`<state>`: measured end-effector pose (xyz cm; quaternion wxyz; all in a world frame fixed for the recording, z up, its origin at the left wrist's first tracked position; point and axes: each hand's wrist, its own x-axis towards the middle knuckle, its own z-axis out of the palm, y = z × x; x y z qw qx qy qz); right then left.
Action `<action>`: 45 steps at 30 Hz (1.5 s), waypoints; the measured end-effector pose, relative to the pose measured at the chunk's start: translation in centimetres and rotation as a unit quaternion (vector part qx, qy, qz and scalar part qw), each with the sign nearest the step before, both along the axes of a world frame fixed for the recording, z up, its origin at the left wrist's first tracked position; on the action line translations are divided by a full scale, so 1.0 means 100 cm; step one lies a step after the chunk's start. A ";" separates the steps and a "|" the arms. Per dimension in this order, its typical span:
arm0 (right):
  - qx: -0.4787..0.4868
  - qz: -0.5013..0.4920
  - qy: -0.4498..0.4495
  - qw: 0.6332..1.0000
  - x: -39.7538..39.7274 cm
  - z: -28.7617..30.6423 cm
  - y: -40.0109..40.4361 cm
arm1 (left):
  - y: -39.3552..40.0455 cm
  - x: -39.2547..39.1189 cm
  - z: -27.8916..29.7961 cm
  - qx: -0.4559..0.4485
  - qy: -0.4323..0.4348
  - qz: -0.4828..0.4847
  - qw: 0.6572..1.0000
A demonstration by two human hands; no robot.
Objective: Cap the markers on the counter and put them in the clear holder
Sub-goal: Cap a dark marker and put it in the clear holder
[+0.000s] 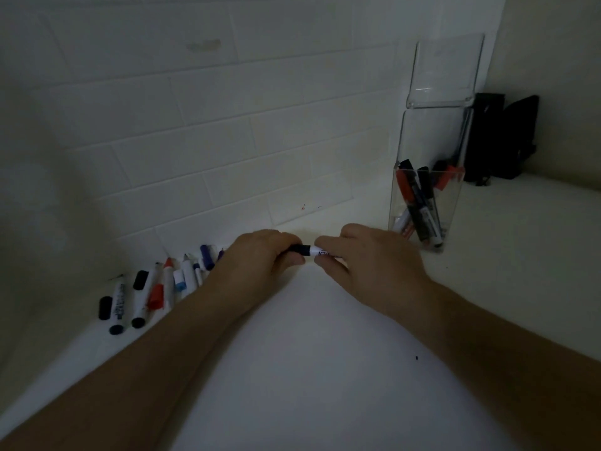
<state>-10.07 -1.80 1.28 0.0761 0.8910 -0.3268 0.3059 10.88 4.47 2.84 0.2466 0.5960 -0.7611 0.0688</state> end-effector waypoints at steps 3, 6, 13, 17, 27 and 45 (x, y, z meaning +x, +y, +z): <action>0.030 0.016 -0.015 0.999 -0.001 -0.001 -0.001 | 0.000 -0.004 -0.003 -0.005 -0.021 -0.010 1.000; 0.046 0.043 -0.027 0.998 -0.003 -0.001 -0.002 | 0.000 -0.007 -0.005 -0.031 -0.031 -0.011 0.999; 0.042 0.038 -0.033 0.998 -0.003 -0.002 -0.004 | 0.001 -0.012 -0.005 -0.056 -0.008 -0.005 0.998; 0.036 0.050 0.012 0.998 -0.005 -0.001 -0.007 | 0.002 -0.013 -0.005 -0.046 0.027 0.001 0.999; 0.030 0.033 -0.297 0.954 -0.021 0.103 -0.010 | 0.009 -0.026 -0.013 -0.044 0.038 -0.051 0.997; -0.021 -0.160 0.015 0.987 -0.060 0.094 -0.072 | 0.004 -0.038 -0.028 -0.083 -0.066 -0.197 0.975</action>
